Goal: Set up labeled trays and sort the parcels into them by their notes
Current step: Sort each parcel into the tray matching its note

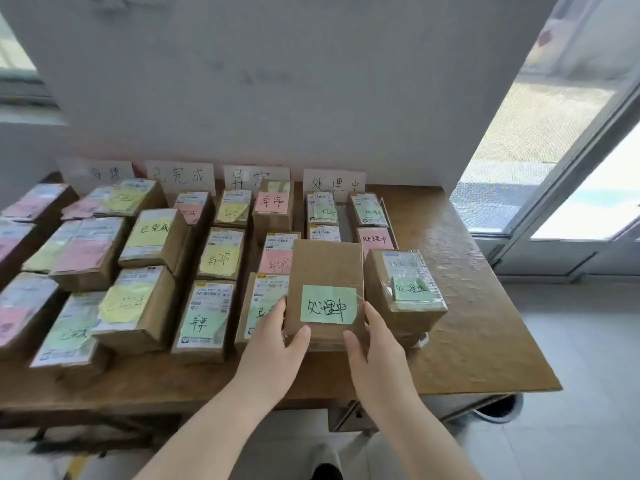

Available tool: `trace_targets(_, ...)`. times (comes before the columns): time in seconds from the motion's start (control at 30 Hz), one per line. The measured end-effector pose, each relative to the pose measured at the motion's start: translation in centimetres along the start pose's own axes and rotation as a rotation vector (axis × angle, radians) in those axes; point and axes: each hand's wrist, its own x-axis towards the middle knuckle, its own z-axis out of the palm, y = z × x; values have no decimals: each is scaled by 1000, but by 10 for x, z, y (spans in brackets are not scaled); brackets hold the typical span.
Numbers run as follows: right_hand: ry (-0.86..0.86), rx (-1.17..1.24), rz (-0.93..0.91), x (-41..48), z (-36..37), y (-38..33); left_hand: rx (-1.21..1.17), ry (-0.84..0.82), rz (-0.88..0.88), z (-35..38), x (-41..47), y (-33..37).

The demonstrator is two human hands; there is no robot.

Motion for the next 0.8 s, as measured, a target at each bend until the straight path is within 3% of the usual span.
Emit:
trace_targets(0.53,-91,-229,44,65,12,25,128,-135,-146,30,55,8)
trace_targets(0.8,-27,-463,-139,59,16,25,164,-125,-95,32,51,5)
